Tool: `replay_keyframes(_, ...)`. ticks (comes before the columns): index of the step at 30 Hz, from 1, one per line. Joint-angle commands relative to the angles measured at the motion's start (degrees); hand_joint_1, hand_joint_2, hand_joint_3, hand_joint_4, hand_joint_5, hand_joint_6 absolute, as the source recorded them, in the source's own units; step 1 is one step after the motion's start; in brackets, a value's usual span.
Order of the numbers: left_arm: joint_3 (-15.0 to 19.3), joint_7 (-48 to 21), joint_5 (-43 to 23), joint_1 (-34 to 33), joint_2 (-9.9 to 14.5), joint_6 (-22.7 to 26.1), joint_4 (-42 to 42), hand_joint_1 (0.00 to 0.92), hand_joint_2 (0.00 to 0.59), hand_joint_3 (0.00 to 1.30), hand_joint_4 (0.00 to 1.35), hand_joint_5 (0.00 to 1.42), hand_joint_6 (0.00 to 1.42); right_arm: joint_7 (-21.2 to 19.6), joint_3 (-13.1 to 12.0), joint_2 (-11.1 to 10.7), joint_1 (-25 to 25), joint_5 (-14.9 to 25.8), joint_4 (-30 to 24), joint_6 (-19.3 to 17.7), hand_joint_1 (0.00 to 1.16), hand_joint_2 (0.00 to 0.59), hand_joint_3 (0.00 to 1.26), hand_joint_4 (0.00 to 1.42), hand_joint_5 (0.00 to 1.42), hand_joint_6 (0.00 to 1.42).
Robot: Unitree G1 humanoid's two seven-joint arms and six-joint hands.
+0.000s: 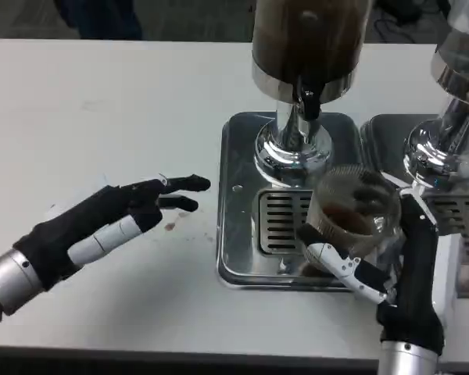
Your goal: Grasp the cup under the faucet to collect the drink, then remove the cup.
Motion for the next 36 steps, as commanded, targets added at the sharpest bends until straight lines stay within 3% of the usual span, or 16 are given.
replay_keyframes(1,-0.9,1.4,1.8,0.1,-0.2,-2.3,0.0,0.000,0.052,0.22,0.11,0.20,0.13,2.1,-1.1,-0.6,1.6,0.4,-5.0,0.7,0.98,0.063,0.74,0.97,1.17,1.42)
replay_keyframes(13,-3.2,8.1,10.2,2.2,2.3,-12.2,-3.7,0.000,0.047,0.16,0.01,0.07,0.08,9.8,-3.3,-2.4,7.2,2.0,-14.8,3.7,0.98,0.063,0.75,0.98,1.17,1.42)
replay_keyframes(21,-4.2,12.9,16.5,4.2,6.8,-18.6,-9.0,0.000,0.037,0.12,0.00,0.00,0.04,15.1,-4.8,-3.3,11.2,4.0,-22.8,4.6,0.98,0.065,0.76,0.99,1.19,1.42)
replay_keyframes(36,-5.3,12.7,11.6,11.7,16.1,-23.8,-23.1,0.000,0.034,0.07,0.00,0.00,0.03,24.6,-6.9,-3.6,19.6,7.0,-38.6,6.6,0.97,0.067,0.79,1.01,1.20,1.42)
